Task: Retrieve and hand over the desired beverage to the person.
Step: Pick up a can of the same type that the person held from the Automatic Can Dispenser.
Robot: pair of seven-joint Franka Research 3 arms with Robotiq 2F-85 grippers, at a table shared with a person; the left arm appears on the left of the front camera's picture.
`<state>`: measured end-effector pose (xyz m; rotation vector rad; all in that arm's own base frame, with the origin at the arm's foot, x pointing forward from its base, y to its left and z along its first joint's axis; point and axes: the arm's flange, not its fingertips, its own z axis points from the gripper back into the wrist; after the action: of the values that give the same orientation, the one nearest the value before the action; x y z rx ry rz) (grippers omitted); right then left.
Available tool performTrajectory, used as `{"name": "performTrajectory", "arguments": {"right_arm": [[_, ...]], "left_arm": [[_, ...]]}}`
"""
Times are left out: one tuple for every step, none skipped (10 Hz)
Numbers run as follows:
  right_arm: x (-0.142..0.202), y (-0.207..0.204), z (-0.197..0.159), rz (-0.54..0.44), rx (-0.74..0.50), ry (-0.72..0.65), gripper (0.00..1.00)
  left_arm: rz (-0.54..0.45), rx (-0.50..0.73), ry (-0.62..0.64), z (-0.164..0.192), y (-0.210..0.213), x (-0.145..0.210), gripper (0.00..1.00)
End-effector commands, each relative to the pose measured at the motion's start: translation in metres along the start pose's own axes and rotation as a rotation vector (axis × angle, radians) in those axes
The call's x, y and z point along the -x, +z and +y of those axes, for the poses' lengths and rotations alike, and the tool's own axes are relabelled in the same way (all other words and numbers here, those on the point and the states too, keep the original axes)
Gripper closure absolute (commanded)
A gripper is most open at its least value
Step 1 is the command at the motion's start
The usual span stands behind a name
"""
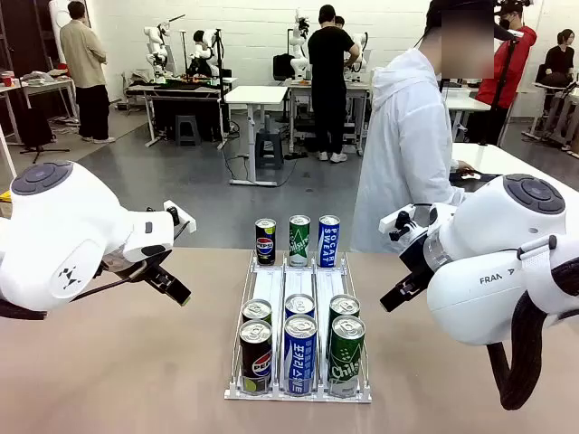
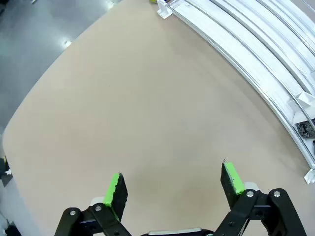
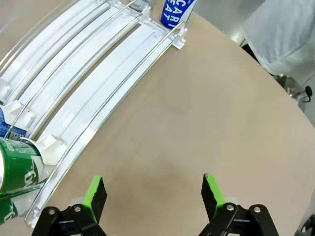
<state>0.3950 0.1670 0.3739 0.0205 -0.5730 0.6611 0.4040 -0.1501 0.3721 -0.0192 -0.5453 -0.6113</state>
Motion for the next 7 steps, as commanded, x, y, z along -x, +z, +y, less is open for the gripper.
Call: {"name": "performTrajectory", "arguments": {"right_arm": [[0.0, 0.0, 0.0001, 0.0, 0.0, 0.0, 0.0], [0.0, 0.0, 0.0001, 0.0, 0.0, 0.0, 0.0], [0.0, 0.0, 0.0001, 0.0, 0.0, 0.0, 0.0], [0.0, 0.0, 0.0001, 0.0, 0.0, 0.0, 0.0], [0.0, 0.0, 0.0001, 0.0, 0.0, 0.0, 0.0], [0.0, 0.0, 0.0001, 0.0, 0.0, 0.0, 0.0], [0.0, 0.0, 0.0001, 0.0, 0.0, 0.0, 0.0]], "left_arm": [[0.0, 0.0, 0.0, -0.0001, 0.0, 0.0, 0.0], [0.0, 0.0, 0.0, -0.0001, 0.0, 0.0, 0.0], [0.0, 0.0, 0.0, -0.0001, 0.0, 0.0, 0.0], [0.0, 0.0, 0.0, -0.0001, 0.0, 0.0, 0.0], [0.0, 0.0, 0.0, -0.0001, 0.0, 0.0, 0.0], [0.0, 0.0, 0.0, -0.0001, 0.0, 0.0, 0.0], [0.0, 0.0, 0.0, -0.0001, 0.0, 0.0, 0.0]]}}
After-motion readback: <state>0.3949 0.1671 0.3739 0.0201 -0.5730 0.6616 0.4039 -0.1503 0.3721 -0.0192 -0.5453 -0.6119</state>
